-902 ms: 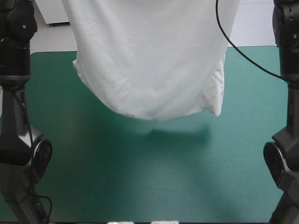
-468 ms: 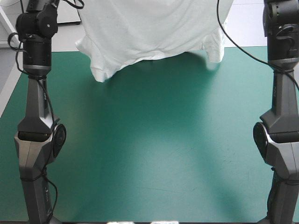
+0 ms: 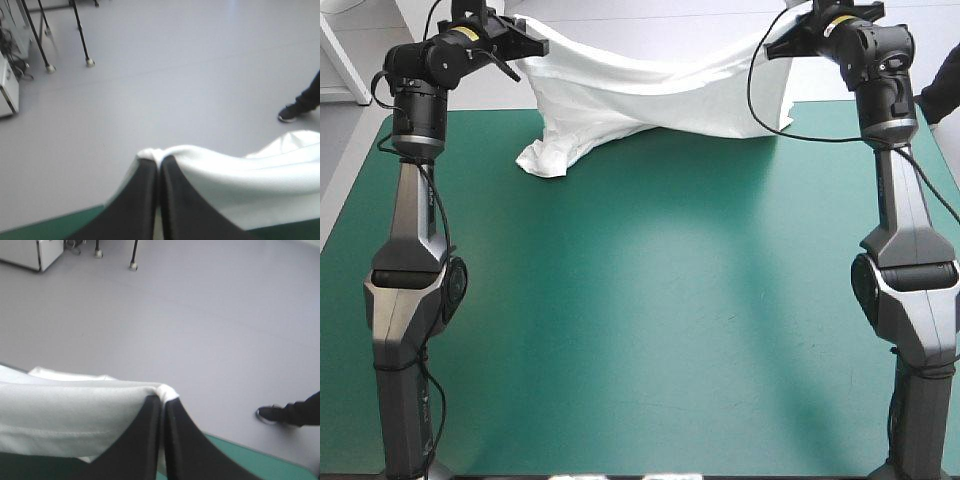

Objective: Fold the cloth

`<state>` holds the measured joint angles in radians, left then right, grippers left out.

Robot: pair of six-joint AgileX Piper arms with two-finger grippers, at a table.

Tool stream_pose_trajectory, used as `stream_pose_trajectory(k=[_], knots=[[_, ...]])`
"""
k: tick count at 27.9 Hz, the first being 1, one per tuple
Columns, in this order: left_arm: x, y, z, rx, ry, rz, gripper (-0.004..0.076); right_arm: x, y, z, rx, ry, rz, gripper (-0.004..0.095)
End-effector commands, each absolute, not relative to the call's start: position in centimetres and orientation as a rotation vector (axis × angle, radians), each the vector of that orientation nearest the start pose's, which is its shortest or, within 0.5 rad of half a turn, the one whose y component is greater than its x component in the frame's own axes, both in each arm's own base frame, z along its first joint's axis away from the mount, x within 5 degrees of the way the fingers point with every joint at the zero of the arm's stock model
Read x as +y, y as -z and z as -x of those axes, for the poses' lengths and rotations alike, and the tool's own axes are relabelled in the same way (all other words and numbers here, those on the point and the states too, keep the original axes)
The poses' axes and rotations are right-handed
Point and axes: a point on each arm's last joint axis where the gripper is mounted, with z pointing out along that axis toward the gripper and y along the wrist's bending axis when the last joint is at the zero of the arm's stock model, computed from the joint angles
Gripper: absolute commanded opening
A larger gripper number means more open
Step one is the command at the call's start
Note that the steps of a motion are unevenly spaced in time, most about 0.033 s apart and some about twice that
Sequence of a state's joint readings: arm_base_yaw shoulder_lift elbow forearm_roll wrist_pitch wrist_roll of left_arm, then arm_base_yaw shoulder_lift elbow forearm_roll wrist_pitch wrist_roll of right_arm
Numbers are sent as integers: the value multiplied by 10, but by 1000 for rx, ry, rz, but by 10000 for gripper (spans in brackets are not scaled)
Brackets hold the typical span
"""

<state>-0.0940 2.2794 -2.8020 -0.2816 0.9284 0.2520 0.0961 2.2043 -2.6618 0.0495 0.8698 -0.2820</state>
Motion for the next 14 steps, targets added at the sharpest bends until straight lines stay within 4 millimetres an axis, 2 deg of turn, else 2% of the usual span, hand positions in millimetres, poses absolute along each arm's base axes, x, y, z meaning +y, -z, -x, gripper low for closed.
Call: stream_pose_trajectory(k=[1,6,9,11,14], knots=[[-68,-464,-468,1883,303,-276,-9,44,-470,-465,1843,71,354,-17],[-73,-425,-471,2136,388,-279,-9,45,-438,-466,2013,41,383,-17],[-72,-411,-467,2272,396,-284,-9,45,-422,-461,2126,12,371,-17],[-72,-406,-466,2316,396,-269,-9,46,-415,-457,2180,-21,367,-17],[-69,-416,-454,2327,385,-264,-9,47,-406,-441,2323,-80,352,-17]])
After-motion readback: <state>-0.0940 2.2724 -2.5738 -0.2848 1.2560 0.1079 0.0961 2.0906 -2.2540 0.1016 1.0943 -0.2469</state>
